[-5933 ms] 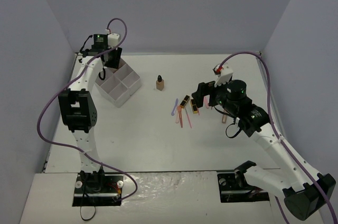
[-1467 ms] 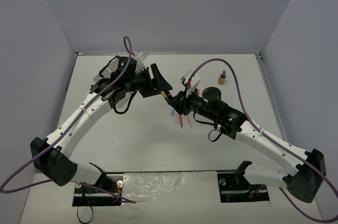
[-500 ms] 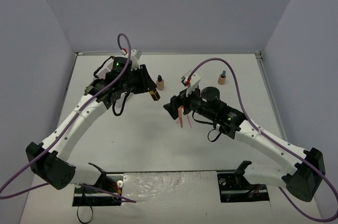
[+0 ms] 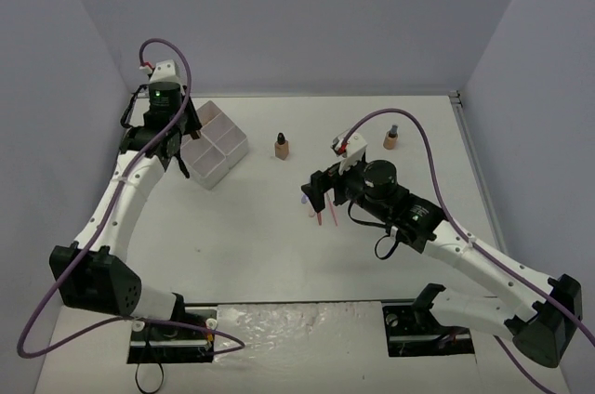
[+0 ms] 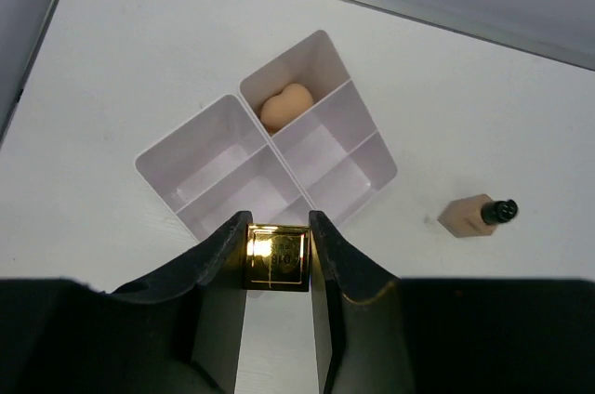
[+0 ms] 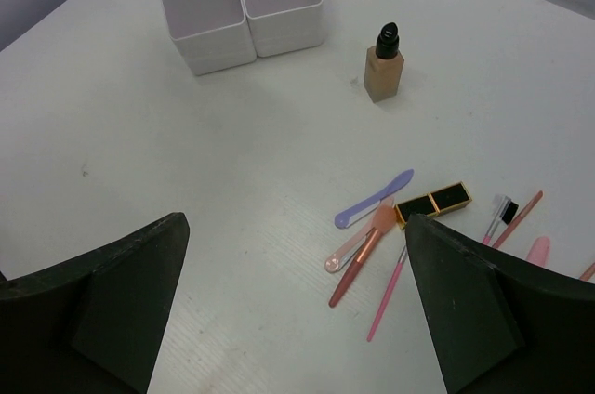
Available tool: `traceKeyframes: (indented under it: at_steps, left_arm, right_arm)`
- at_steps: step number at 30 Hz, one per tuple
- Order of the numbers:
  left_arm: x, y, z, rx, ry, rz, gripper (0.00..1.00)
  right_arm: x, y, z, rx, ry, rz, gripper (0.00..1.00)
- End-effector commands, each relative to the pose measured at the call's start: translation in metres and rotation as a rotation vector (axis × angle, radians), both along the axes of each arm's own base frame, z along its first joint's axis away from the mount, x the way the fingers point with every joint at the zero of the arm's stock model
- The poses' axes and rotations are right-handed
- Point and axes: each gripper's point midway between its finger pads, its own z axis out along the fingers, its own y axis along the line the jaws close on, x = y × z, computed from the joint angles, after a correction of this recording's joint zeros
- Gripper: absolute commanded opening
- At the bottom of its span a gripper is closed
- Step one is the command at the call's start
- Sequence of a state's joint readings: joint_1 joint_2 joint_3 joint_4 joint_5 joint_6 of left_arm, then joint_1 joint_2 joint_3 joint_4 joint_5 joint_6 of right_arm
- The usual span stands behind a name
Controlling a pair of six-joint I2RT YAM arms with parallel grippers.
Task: Organize the makeup
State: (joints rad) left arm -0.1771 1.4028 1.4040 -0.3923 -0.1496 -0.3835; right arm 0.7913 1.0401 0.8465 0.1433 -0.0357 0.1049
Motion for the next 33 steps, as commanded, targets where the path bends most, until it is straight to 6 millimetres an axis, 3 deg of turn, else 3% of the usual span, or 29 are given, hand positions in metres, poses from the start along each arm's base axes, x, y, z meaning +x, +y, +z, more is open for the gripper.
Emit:
traceKeyframes:
  at_steps: [1,6,13,21,33]
  left_arm:
    - [0.042,0.029,0.026,0.054,-0.133,0.084,0.0]
    - [0.067,0.045,0.005,0.054,-0.115,0.155,0.0]
    - [0.091,0.065,-0.008,0.044,-0.127,0.246,0.0]
    - [0.103,0.072,-0.017,0.03,-0.142,0.305,0.0]
    - [0.116,0.073,-0.046,-0.037,-0.108,0.382,0.0]
  right_arm:
    - [0.012,-0.011,0.013,0.03,-0.045,-0.075,1.0]
    - [0.017,-0.017,0.006,0.023,-0.03,-0.105,1.0]
    - [0.023,-0.027,0.002,0.016,-0.026,-0.13,1.0]
    - [0.027,-0.036,-0.003,0.014,-0.01,-0.152,1.0]
    - [0.032,-0.04,-0.009,0.012,0.012,-0.152,1.0]
